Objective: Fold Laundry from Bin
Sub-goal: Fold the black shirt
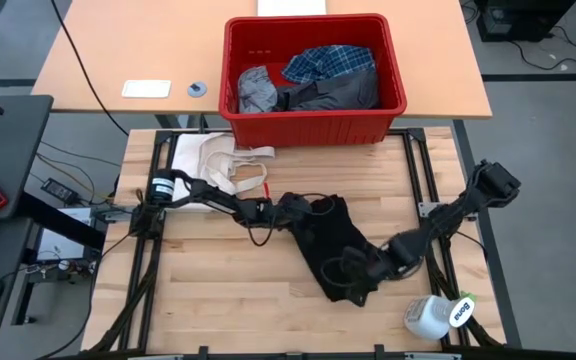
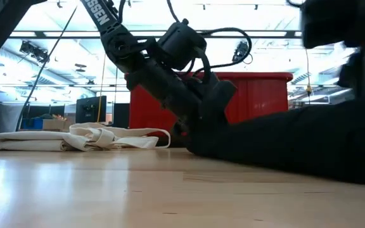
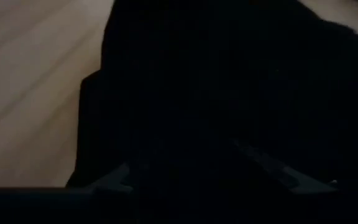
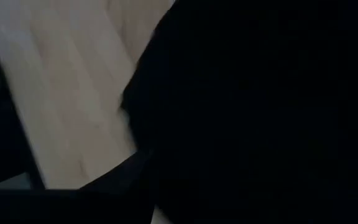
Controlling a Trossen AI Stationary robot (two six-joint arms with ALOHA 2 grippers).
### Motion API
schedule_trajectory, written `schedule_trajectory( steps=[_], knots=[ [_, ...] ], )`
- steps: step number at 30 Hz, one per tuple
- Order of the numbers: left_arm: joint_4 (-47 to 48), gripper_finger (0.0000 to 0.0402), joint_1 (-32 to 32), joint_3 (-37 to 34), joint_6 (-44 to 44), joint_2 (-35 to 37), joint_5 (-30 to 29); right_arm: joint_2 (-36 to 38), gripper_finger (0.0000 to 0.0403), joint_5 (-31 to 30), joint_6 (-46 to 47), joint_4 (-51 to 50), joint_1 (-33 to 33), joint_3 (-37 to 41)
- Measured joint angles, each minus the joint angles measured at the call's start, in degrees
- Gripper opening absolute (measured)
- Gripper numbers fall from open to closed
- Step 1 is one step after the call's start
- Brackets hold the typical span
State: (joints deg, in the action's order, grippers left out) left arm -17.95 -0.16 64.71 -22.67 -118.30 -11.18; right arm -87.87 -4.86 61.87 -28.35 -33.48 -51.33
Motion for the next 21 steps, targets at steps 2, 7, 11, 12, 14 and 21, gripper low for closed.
schedule_trajectory(
  steps=[2,7,11,12,14,21],
  knots=[
    [0.0,0.0182,-0.7,0.0,-0.1,0.0,-0.3,-0.1,0.021,-0.1,2.7,-0.2,-2.4,0.0],
    [0.5,0.0182,-1.8,0.0,-0.2,0.0,-0.4,-0.4,0.021,-0.4,8.5,-4.0,-7.1,0.0],
    [-0.6,0.0182,-2.3,-0.1,-0.5,0.1,-0.2,1.5,0.021,3.3,11.5,-6.5,-9.5,0.0],
    [-1.2,0.0182,-2.4,-0.1,-0.5,0.5,1.0,2.8,0.021,3.7,11.8,-6.2,-9.9,0.0],
    [-4.2,0.0182,-2.5,-0.2,0.4,1.4,3.9,5.8,0.021,3.6,11.9,-6.2,-10.3,0.0],
    [-5.4,0.0182,-1.9,-0.1,4.7,6.2,6.2,15.9,0.0207,-8.5,12.0,-14.6,-8.9,0.0]
  ],
)
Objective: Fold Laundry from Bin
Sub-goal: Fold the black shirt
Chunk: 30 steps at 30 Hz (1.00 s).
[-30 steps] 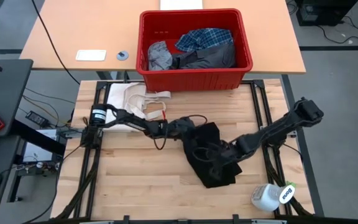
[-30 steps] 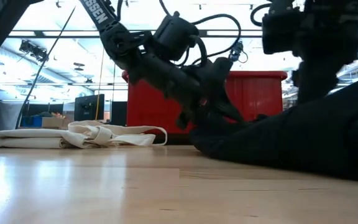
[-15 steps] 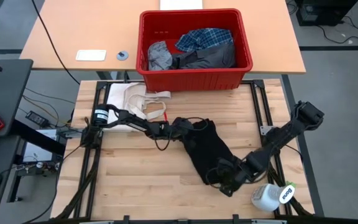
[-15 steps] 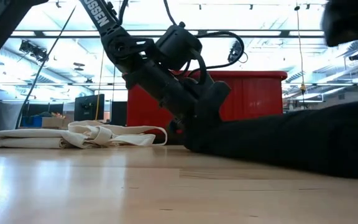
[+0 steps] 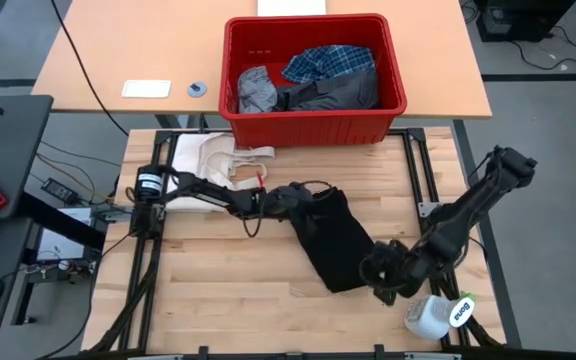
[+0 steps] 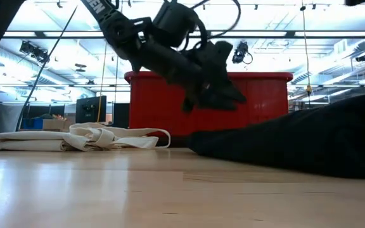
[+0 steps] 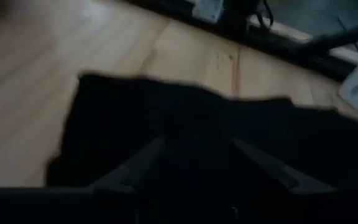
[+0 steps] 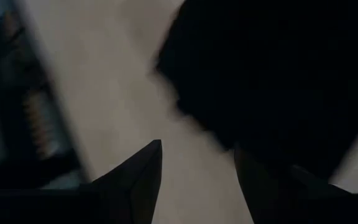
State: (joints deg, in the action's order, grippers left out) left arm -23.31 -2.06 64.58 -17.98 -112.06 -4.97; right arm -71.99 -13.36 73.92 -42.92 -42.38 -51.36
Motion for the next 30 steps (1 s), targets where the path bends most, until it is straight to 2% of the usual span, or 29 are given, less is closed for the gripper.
schedule_trajectory(
  steps=[3,6,9,13,17,20,25,28,30],
  knots=[
    [-3.2,0.0182,0.1,0.0,-1.0,0.5,0.3,2.1,0.0205,-5.1,0.7,-6.7,1.9,0.0],
    [-6.1,0.0182,1.3,0.0,-2.9,0.5,3.5,2.9,0.0202,-8.4,2.3,-12.8,3.7,0.0],
    [-5.6,0.0182,3.2,0.1,-2.5,0.5,3.9,3.1,0.0198,-9.9,-0.1,-13.0,5.5,1.6],
    [-2.7,0.0182,6.3,0.0,-2.8,0.4,4.0,2.9,0.019,-8.1,-7.6,-1.5,9.0,7.2],
    [-0.8,0.0181,9.7,0.0,-8.0,1.5,3.5,1.6,0.0185,-5.6,-12.8,12.7,13.1,12.7],
    [2.3,0.0172,12.4,0.0,-10.2,4.5,-1.2,0.1,0.0185,-5.9,-17.4,17.7,16.3,13.6],
    [15.0,0.0148,16.7,0.1,-9.4,9.3,-16.3,-2.6,0.0184,-7.0,-30.6,26.4,23.5,12.7],
    [23.2,0.0142,18.6,0.1,-9.8,11.8,-23.8,-5.8,0.0182,-2.8,-37.6,34.6,28.7,12.7],
    [26.8,0.0142,19.4,0.1,-9.9,12.7,-26.0,-8.8,0.0179,0.3,-40.6,38.3,31.6,12.7]
  ],
)
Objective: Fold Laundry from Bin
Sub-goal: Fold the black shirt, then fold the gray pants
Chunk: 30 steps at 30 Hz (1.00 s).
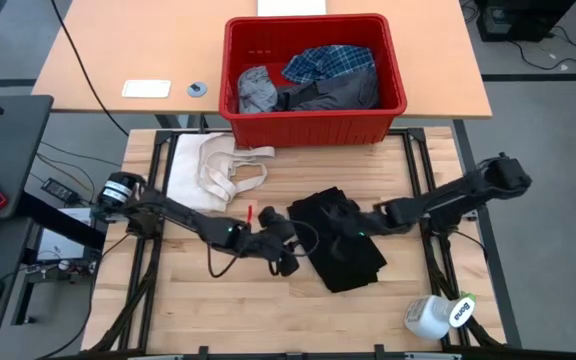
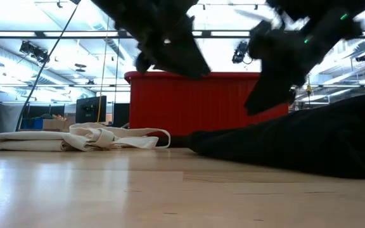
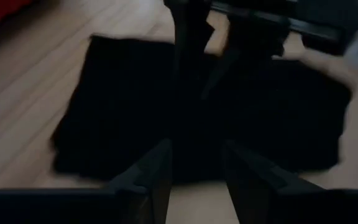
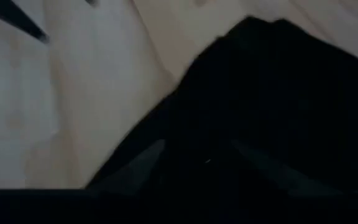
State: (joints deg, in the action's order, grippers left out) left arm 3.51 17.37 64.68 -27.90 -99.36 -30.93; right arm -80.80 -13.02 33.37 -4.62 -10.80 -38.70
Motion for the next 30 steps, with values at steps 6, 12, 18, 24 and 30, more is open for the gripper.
schedule_trajectory(
  steps=[6,12,18,24,30],
  knots=[
    [4.6,0.0141,2.5,-0.1,-4.0,0.9,-0.7,-6.8,0.0163,2.3,-2.0,-2.8,3.8,0.0],
    [5.3,0.0141,4.9,-0.1,-8.0,1.0,-0.3,-6.8,0.0145,-5.9,0.2,-15.2,7.0,0.0],
    [3.7,0.0141,5.1,-0.1,-10.9,1.4,-0.3,-4.3,0.0139,-5.4,-6.6,-18.1,12.4,0.0],
    [-5.1,0.0141,3.3,0.0,-3.0,1.6,-0.9,2.1,0.0138,-1.7,-5.0,-19.5,13.7,-2.0],
    [-5.6,0.0141,0.4,-0.1,-10.1,2.6,-0.2,14.8,0.0138,-2.4,-8.8,-18.7,15.6,-11.2]
  ],
)
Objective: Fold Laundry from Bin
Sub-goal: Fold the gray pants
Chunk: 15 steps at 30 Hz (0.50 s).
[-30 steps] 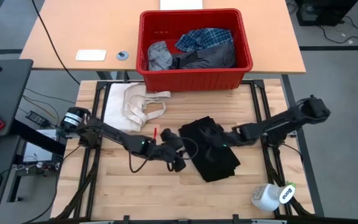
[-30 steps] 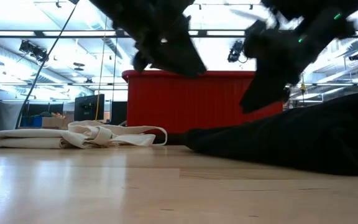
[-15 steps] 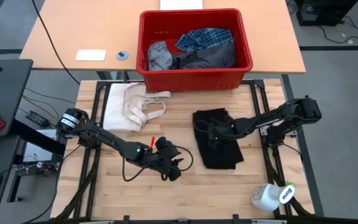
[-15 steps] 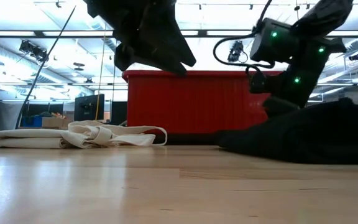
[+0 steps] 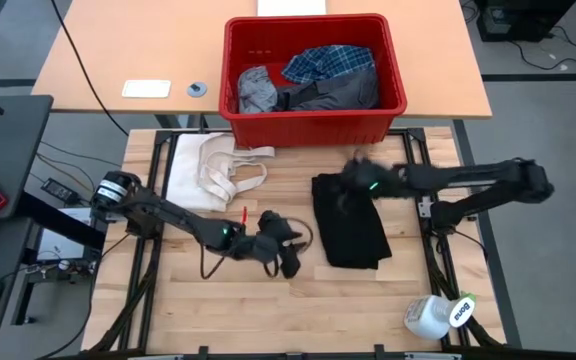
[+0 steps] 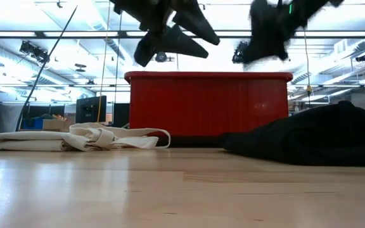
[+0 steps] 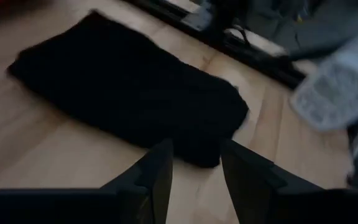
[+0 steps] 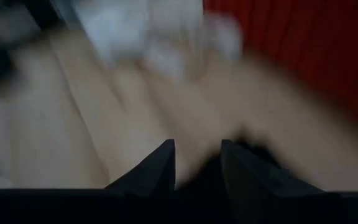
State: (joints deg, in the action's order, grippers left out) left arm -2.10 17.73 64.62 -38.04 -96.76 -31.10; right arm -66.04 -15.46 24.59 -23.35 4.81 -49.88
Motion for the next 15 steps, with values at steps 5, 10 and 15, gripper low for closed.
schedule_trajectory(
  steps=[5,10,15],
  knots=[
    [-4.6,0.0141,-6.1,0.0,-2.3,5.1,2.0,10.3,0.0138,0.2,-5.7,7.4,0.2,-5.0],
    [-16.3,0.0141,-11.9,0.1,6.4,7.4,2.4,17.7,0.0138,2.7,-7.2,13.0,0.4,-6.4],
    [-21.4,0.0141,-18.5,0.2,2.1,8.3,5.4,17.9,0.0137,5.3,-11.2,8.2,3.8,-13.1]
  ],
)
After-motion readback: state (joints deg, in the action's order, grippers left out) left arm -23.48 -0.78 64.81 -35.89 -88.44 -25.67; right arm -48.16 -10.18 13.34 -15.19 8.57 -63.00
